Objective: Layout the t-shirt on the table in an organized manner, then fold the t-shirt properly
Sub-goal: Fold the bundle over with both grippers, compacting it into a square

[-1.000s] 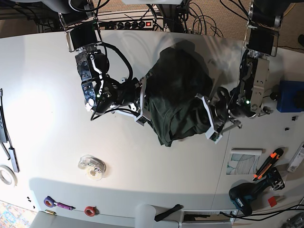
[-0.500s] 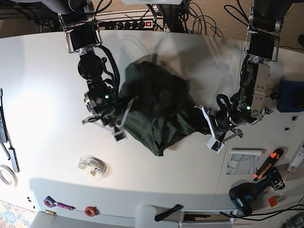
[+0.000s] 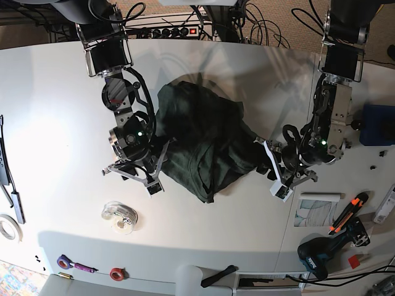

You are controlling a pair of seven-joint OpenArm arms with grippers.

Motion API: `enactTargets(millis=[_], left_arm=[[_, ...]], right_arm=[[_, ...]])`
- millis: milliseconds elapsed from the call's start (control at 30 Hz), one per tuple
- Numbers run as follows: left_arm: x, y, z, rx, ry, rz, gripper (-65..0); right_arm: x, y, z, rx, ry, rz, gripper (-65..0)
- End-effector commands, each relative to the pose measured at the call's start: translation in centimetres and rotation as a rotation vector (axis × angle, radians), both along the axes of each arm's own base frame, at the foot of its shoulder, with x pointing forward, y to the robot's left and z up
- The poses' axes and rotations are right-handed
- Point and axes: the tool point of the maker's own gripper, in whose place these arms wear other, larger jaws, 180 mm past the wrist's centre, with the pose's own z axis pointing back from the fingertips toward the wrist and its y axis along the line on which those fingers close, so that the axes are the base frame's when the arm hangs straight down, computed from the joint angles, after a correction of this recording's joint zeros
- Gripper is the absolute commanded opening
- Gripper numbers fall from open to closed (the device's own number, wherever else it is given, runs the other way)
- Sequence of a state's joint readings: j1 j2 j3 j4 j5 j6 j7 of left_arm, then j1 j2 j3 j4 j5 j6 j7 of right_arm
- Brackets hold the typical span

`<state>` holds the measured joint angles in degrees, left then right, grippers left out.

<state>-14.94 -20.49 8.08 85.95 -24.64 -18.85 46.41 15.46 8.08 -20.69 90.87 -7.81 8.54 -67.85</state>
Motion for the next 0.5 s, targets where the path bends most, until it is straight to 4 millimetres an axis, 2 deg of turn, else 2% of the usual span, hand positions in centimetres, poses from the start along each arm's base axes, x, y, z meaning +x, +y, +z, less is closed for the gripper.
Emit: enactTargets(millis=[0,100,133,167,233,300,400,467], left_arm=[[1.2,0.1,1.9,-0.016,-0.06,0.002,-44.3],[1.2,-0.1,2.0,-0.029,-0.059,0.001,-44.4],[1.2,-0.1,2.1,-0.031,-0.062,0.001,-44.5],[1.3,0.1,2.3,-0.032,-0.067,0.004,-45.8],[1.7,0.8,3.3,-0.044,-0.092,0.027,-51.0],[2.4,2.1,4.8,-0.071,-0.13,0.071,-54.0],[3.3,5.1,6.9,-0.114,-0.178,0.162,-54.1],[3.4,7.3,7.5,-0.131,-0.185,0.222,-54.1]], right_arm=[[2.1,-0.3,3.0,-0.009,-0.102,-0.013,-36.7],[3.6,-0.2,5.0,0.008,-0.157,-0.03,-37.1],[4.1,0.5,5.5,0.038,-0.164,-0.003,-39.6],[4.4,1.4,6.0,0.08,-0.17,0.027,-44.9],[4.8,3.8,6.7,0.17,-0.179,0.089,-54.0],[4.8,5.9,7.1,0.223,-0.181,0.145,-57.6],[4.1,9.1,6.8,0.315,-0.149,0.212,-59.0],[2.9,11.6,6.4,0.39,-0.11,0.287,-65.0]])
